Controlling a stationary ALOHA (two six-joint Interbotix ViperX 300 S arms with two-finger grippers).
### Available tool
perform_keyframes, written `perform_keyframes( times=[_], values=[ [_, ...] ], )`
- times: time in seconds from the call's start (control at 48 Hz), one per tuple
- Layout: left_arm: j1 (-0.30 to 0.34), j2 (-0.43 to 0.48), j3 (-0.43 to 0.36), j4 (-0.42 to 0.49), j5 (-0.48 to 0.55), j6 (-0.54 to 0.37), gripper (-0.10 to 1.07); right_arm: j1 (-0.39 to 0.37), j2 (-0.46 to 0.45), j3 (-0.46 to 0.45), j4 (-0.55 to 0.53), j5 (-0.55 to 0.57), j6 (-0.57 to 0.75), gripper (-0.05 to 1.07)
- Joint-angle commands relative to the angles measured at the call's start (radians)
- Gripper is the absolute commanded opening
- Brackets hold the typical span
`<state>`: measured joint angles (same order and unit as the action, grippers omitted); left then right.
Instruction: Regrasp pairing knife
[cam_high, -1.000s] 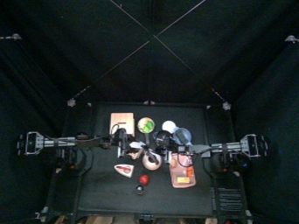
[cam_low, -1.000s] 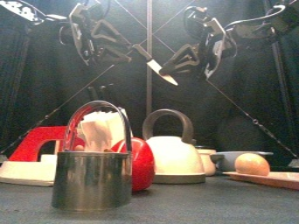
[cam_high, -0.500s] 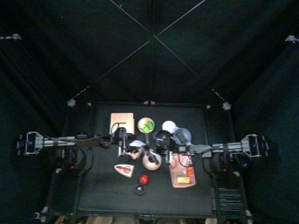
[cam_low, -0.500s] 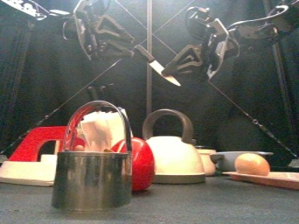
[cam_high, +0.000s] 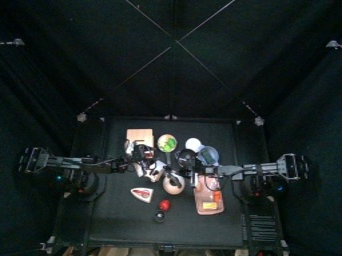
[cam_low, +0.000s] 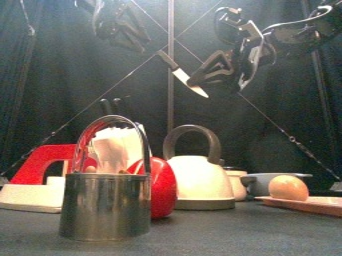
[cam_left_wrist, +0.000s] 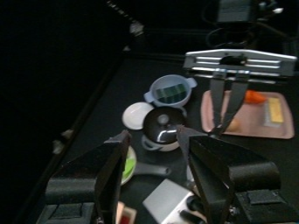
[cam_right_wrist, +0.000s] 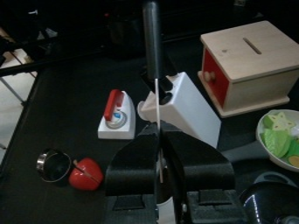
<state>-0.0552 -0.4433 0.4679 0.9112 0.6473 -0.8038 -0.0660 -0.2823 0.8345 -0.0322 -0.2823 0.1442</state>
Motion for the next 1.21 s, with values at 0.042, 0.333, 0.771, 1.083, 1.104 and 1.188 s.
perform_keyframes(
  times=[0.042,0.333,0.771,1.083,1.104,1.188],
  values=[
    [-0.005,0.058,-0.120,-0.063,0.253,0.109,0.85,0.002,-0.028,-0.012,0.002,-0.005,0.000,0.39],
    [0.021,0.232,-0.390,-0.176,0.403,0.614,0.85,-0.002,-0.028,-0.008,0.000,-0.003,-0.002,0.39],
    [0.189,0.089,-0.107,-0.517,-0.480,0.747,0.85,-0.002,-0.063,0.025,0.000,-0.002,0.000,0.39],
    [0.239,-0.049,0.216,-0.657,-0.776,0.744,0.85,-0.003,-0.069,0.032,-0.005,-0.003,-0.009,0.39],
    [0.239,-0.054,0.230,-0.664,-0.788,0.746,0.85,-0.003,-0.067,0.034,-0.009,-0.002,-0.009,0.39],
    [0.238,-0.058,0.287,-0.695,-0.841,0.744,0.85,-0.003,-0.063,0.031,-0.032,-0.002,-0.006,0.39]
  ],
)
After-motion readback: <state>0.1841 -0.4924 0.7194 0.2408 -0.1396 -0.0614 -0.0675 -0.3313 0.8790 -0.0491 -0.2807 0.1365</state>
